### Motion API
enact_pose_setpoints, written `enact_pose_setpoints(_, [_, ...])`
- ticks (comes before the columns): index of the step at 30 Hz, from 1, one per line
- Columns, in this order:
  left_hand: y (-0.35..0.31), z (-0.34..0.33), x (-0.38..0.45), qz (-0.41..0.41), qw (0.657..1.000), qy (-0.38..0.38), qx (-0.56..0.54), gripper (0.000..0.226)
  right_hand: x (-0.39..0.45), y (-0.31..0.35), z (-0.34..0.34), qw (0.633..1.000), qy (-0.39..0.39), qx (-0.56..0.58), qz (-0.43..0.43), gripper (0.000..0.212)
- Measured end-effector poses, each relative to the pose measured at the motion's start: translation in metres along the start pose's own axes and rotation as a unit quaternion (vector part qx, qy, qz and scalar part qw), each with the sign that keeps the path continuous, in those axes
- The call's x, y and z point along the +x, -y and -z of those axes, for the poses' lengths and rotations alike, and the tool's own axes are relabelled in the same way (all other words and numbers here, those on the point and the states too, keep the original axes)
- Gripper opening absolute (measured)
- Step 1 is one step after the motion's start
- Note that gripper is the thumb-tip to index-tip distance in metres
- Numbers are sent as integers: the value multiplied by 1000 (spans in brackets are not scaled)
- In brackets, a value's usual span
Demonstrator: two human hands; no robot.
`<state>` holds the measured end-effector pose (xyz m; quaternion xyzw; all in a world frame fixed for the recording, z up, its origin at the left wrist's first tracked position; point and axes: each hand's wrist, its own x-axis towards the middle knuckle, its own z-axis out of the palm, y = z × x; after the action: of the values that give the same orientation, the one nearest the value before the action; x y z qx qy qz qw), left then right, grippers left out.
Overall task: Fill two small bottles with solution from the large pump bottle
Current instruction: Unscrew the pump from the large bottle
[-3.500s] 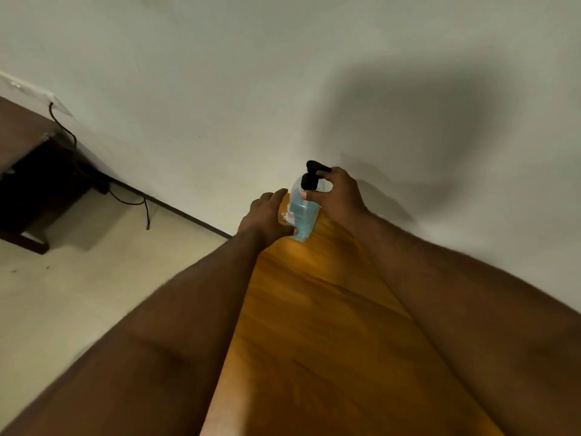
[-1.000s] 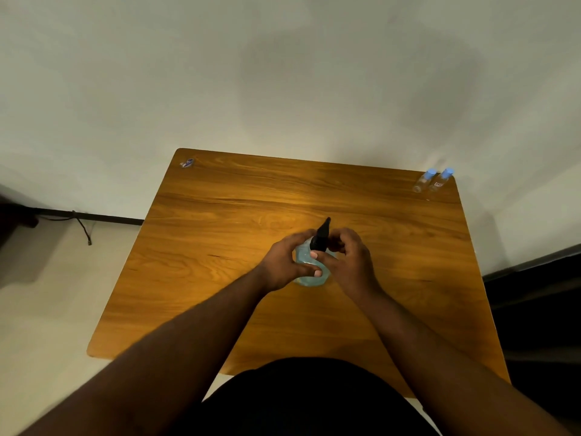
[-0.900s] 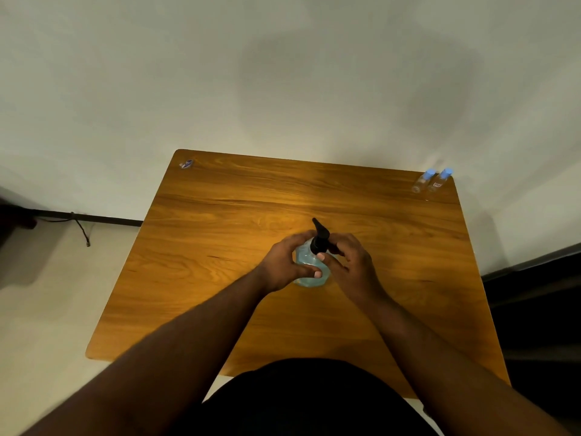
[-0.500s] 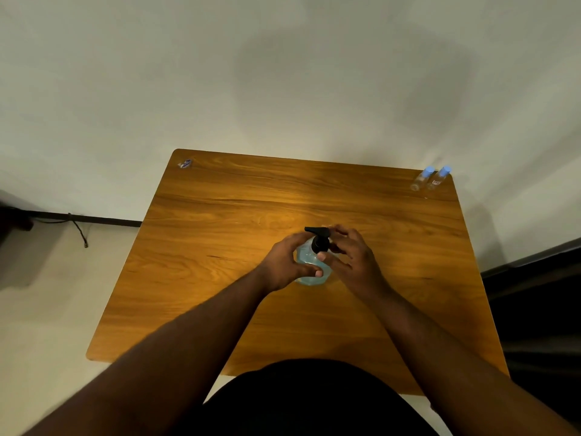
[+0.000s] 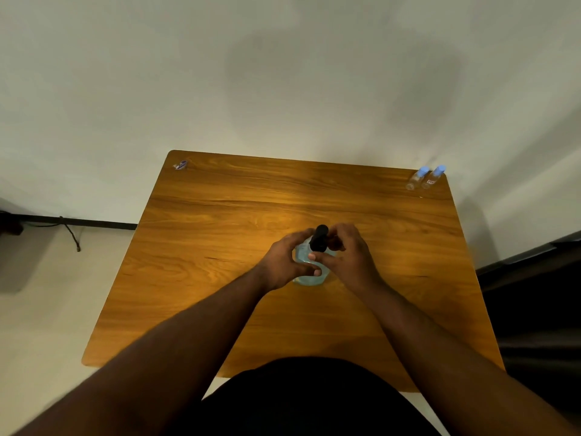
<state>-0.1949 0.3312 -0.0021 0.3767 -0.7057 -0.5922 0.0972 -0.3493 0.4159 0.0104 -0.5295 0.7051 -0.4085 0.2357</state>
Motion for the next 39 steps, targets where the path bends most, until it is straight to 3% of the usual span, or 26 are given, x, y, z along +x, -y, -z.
enact_pose_setpoints(2, [0, -1, 0, 0, 1000, 0, -13, 90, -2, -1, 2, 999, 19, 40, 2, 37])
enact_pose_setpoints(4, [0, -1, 0, 5, 1000, -4, -20, 90, -4, -4, 8, 992, 62, 106, -23, 54])
enact_pose_setpoints(7, [1, -2, 0, 5, 1000, -4, -16, 92, -1, -3, 9, 990, 74, 101, -66, 80])
enact_pose_setpoints(10, [1, -1, 0, 0, 1000, -2, -15, 92, 4, 4, 0, 999, 7, 26, -34, 52])
enact_pose_setpoints(12, [2, 0, 0, -1, 1000, -5, -22, 90, 3, 4, -2, 997, 3, 57, -42, 35])
enact_pose_setpoints(14, [1, 1, 0, -4, 1000, -2, -24, 89, 1, 2, 3, 988, 44, 127, -78, 37])
enact_pose_setpoints(18, [1, 0, 1, -15, 1000, 1, -7, 91, 1, 6, 9, 981, 72, 138, -120, 72])
enact_pose_setpoints(23, [3, 0, 2, -19, 1000, 3, 3, 90, 6, 26, -5, 996, 26, 9, -80, 45])
enact_pose_setpoints(27, [3, -1, 3, -18, 1000, 1, -3, 91, 19, 39, 11, 989, 96, -4, -115, 32])
enact_pose_setpoints(31, [5, 0, 5, -24, 1000, 6, 0, 88, 27, 62, 34, 984, 130, 31, -116, 29])
enact_pose_setpoints(36, [10, -1, 6, -23, 1000, 1, 8, 88, 39, 93, 57, 983, 157, -11, -98, 29])
enact_pose_setpoints(39, [12, -1, 6, -10, 1000, 1, 12, 93, 40, 110, 64, 989, 127, -10, -78, 28])
